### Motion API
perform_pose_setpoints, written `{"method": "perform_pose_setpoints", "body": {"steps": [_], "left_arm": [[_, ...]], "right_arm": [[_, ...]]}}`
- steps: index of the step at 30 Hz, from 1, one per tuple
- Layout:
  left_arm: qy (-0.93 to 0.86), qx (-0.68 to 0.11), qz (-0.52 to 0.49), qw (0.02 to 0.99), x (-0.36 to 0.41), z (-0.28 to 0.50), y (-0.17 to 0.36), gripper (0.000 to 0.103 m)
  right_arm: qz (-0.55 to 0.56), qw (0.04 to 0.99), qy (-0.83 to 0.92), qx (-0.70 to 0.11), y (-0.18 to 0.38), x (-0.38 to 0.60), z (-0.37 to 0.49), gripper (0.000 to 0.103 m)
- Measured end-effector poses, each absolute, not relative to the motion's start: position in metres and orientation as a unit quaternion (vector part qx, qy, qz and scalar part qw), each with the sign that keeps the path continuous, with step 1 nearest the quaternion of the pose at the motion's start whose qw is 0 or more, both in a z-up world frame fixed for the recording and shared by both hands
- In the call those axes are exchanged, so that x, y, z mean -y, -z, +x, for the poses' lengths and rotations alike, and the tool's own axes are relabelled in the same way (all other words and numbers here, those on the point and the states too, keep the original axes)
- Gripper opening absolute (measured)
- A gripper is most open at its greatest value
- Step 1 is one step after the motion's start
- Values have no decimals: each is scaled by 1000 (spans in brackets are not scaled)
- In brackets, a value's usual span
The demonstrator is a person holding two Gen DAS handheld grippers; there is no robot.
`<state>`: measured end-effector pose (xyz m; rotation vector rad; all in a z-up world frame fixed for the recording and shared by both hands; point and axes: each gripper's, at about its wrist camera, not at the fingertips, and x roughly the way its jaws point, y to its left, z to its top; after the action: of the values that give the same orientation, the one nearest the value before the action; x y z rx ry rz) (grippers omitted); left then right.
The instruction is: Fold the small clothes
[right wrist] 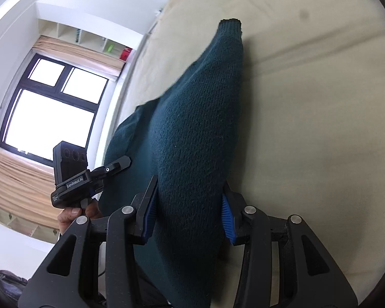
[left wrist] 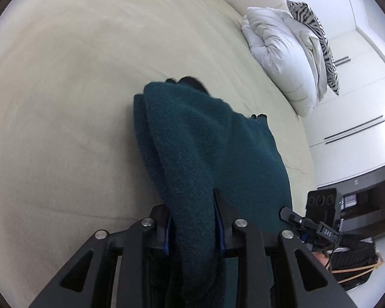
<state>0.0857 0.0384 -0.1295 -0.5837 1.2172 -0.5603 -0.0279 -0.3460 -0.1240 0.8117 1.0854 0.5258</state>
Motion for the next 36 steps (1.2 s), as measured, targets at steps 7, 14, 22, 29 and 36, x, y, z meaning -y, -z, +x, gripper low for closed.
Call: {"method": "perform_pose_setpoints", "body": {"steps": [7, 14, 22, 29, 36], "left_arm": [[266, -543, -302, 737, -49, 81, 142, 34], [244, -520, -304, 760, -67, 67, 120, 34], [275, -462, -251, 805, -46, 59, 56, 39], [232, -474, -238, 815, -44, 65, 68, 43], [212, -430, -250, 841, -78, 62, 37, 43]], "right_arm": [[394, 748, -252, -470, 133, 351, -45, 42], [400, 762, -217, -461, 117, 363, -59, 45], [409, 787, -224, -403, 60, 384, -76, 47], [388, 765, -255, -445, 76, 331, -45, 47], [406, 759, -261, -437, 82, 339, -60, 45]]}}
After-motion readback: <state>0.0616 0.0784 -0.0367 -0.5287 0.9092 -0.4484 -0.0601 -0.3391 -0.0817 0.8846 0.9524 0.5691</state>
